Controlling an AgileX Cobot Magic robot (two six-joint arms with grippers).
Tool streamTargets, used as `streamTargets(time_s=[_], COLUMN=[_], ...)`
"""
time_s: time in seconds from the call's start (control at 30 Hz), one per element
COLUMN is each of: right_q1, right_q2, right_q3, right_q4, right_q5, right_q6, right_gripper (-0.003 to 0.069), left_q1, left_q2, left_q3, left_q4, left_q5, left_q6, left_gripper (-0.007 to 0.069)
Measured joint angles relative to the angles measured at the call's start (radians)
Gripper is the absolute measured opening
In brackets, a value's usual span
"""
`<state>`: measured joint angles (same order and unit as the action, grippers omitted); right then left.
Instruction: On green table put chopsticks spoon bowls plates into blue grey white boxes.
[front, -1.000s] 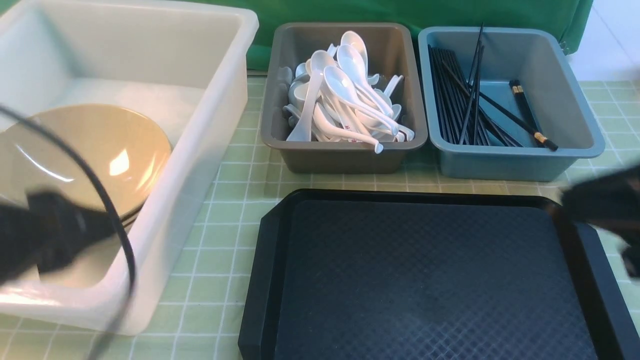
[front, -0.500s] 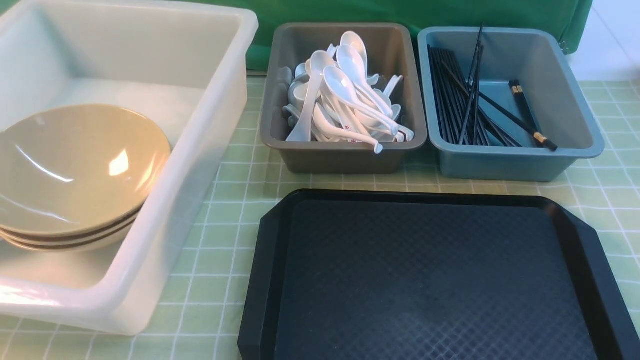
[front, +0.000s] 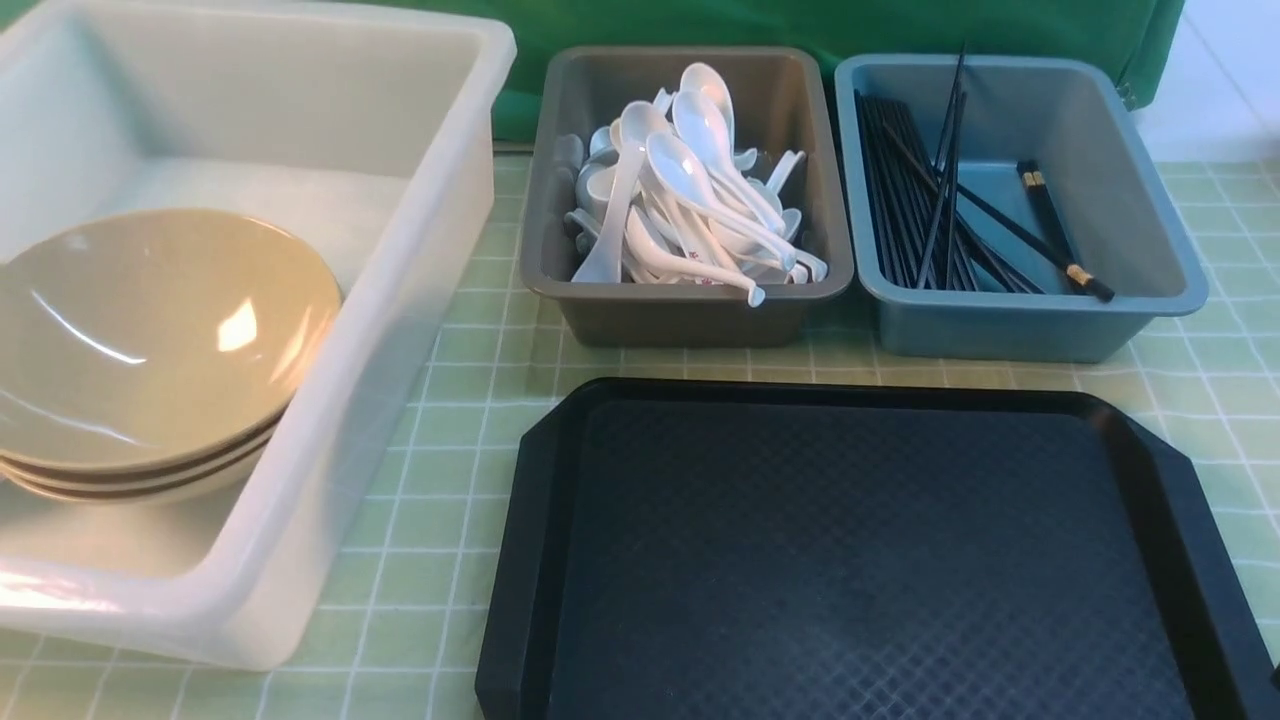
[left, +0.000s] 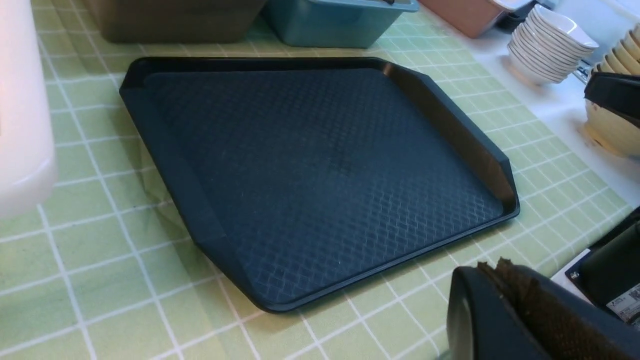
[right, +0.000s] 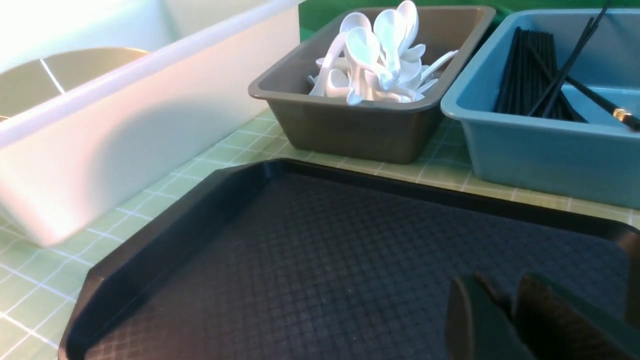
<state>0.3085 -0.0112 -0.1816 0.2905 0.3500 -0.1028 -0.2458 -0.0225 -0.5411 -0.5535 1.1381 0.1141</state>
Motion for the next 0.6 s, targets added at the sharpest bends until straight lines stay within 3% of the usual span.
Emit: streamTargets(time_s=[0.17, 0.3, 0.43, 0.6], right_q1=[0.0, 0.0, 0.0, 0.0], right_q2=[0.0, 0.0, 0.0, 0.0], right_q3=[0.0, 0.0, 0.0, 0.0], right_q4=[0.0, 0.001, 0.0, 0.0], right_q5=[0.0, 0.0, 0.0, 0.0], right_q6=[0.0, 0.0, 0.0, 0.0], right_gripper=[0.0129, 0.0131, 0.0134, 0.0141], left_q1=[0.004, 0.04, 0.117, 0.2], left_q2=[0.0, 0.0, 0.0, 0.001], left_q3=[0.0, 0.018, 0.139, 0.363], left_q4=[0.01, 0.135, 0.319, 0.425], left_q5=[-0.014, -0.136, -0.445, -0.681], left_q6=[0.003, 0.055, 0.091, -0.019], left_gripper=[-0.0001, -0.0001, -0.0001, -0.0001])
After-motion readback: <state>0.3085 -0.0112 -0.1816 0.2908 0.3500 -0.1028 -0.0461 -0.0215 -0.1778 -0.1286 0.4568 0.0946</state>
